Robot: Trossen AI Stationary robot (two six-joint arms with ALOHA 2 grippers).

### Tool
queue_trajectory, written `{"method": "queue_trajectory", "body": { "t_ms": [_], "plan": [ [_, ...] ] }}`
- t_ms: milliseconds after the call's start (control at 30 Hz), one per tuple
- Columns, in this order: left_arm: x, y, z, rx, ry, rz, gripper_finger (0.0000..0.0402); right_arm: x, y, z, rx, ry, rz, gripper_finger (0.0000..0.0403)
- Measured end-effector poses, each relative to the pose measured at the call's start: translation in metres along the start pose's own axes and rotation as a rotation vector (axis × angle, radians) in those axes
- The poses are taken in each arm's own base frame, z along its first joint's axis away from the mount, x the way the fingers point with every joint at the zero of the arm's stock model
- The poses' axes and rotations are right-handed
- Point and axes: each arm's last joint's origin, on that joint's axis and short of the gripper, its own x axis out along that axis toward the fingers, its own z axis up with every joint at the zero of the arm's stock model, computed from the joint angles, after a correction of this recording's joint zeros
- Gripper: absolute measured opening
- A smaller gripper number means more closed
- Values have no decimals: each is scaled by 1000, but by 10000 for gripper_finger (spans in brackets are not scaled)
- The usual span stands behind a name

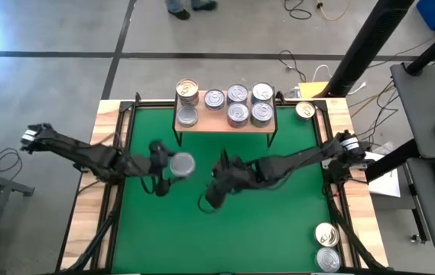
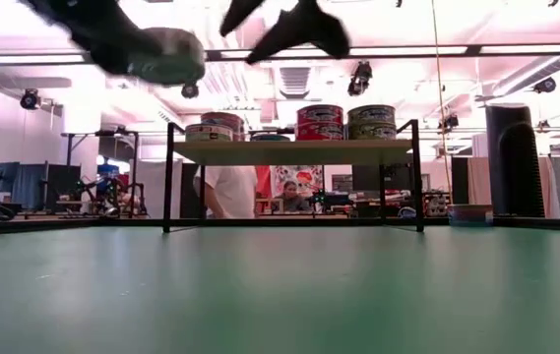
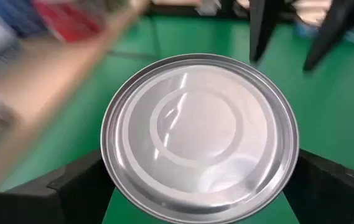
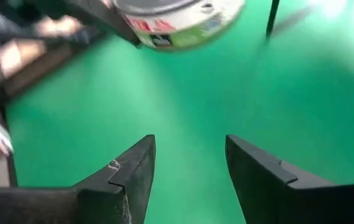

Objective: Stack canned seafood by type on shelf
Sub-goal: Stack the green white tuna can on top of the green white tuna can on the shelf

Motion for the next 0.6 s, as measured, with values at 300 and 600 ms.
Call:
{"method": "queue_trajectory", "body": {
  "t_ms": [300, 600],
  "plan": [
    [-2, 69, 37, 68, 17, 183, 375, 1, -36, 77, -66, -301, 179, 154],
    [6, 129, 52, -1, 49, 307, 375, 15, -110, 131, -63, -408, 213, 83]
  ]
}}
